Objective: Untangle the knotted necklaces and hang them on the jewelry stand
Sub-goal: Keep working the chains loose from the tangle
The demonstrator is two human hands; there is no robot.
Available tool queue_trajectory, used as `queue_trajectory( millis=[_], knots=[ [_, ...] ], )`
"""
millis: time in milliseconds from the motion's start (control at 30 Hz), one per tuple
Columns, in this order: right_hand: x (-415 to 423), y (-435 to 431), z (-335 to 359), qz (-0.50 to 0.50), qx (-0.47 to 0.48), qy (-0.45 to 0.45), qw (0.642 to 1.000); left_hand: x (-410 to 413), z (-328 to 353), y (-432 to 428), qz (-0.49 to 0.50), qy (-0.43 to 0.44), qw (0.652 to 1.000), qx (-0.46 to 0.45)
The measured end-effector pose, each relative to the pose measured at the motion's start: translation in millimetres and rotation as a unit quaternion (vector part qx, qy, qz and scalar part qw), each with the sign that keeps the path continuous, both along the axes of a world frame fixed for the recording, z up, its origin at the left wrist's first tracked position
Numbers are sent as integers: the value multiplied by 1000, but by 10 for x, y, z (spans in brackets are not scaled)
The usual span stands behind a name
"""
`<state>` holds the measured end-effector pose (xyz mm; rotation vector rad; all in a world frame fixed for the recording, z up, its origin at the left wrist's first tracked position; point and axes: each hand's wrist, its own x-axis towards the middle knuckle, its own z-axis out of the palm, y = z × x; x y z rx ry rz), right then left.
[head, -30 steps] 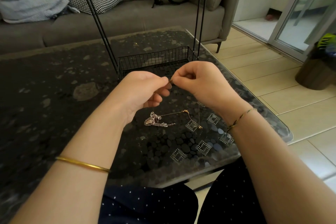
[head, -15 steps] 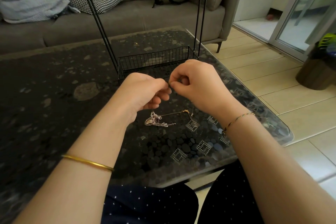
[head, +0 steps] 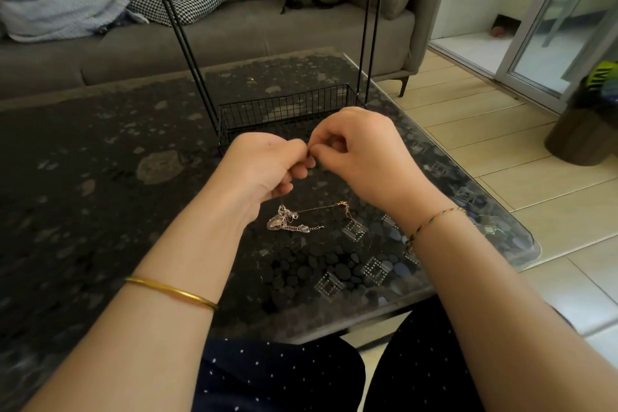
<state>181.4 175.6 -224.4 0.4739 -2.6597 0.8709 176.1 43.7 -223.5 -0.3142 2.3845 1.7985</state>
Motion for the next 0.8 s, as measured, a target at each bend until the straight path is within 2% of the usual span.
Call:
queue_trajectory(
  millis=[167,433,600,800],
  knots=[
    [9,35,-8,2,-97,-50,994,0,8,-7,-19,-21,998,52],
    [2,71,-36,-18,-132,-79,988,22,54,-23,-30,-44,991,119],
    [-8,88,-41,-45,-174,-84,980,12,53,-38,-19,-46,991,123],
    [-30,130,-89,-79,-133,-158,975,1,40,-57,11,-30,993,117]
  ],
)
